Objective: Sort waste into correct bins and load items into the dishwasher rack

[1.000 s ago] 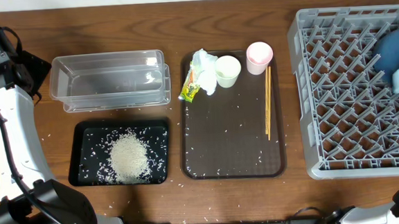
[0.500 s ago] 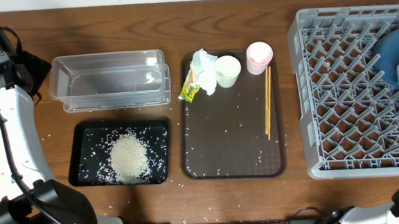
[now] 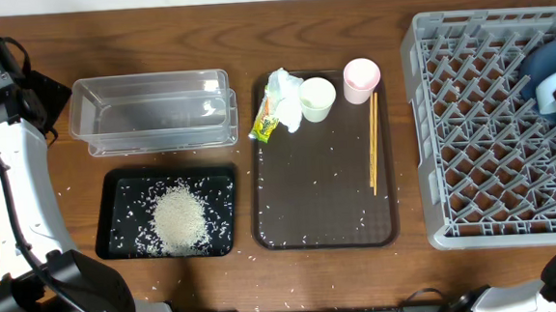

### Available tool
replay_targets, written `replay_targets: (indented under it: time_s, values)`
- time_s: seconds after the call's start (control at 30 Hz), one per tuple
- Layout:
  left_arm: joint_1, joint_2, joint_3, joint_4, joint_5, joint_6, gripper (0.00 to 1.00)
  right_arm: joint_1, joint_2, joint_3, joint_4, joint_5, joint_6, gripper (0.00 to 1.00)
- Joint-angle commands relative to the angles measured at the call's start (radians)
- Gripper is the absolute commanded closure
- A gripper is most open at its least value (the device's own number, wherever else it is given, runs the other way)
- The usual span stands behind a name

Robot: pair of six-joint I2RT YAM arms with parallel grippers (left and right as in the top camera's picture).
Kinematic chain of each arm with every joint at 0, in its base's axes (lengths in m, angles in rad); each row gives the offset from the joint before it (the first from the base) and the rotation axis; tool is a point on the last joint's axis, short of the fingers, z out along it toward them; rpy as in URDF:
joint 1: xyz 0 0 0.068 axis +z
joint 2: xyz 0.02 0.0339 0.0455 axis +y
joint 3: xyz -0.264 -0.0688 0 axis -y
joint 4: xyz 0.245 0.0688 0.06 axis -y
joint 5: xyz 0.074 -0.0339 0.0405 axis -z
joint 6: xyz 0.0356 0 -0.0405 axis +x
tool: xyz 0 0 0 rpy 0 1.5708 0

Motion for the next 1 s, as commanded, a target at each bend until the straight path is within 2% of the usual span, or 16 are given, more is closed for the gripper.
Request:
replay_targets:
  time_s: [0.0, 0.5, 0.67, 0.83, 0.97]
  values:
    - [0.001, -0.013, 0.0, -0.003, -0.005, -0.005, 0.02, -0.001, 0.007, -0.005, -0.014, 0.016, -0.02, 0.99]
    - [0.001, -0.013, 0.0, -0.003, -0.005, -0.005, 0.02, -0.036, 0.003, -0.004, -0.157, 0.094, -0.039, 0.97]
    - [0.001, -0.013, 0.0, -0.003, -0.005, -0.005, 0.02, -0.084, -0.018, -0.004, -0.199, 0.094, -0.004, 0.86]
    - [0.001, -0.013, 0.0, -0.003, -0.005, -0.005, 0.02, -0.108, -0.076, -0.004, -0.27, 0.095, -0.005, 0.58]
    - [0.001, -0.013, 0.0, -0.003, -0.005, -0.005, 0.02, -0.108, -0.151, -0.004, -0.335, 0.095, -0.004, 0.45]
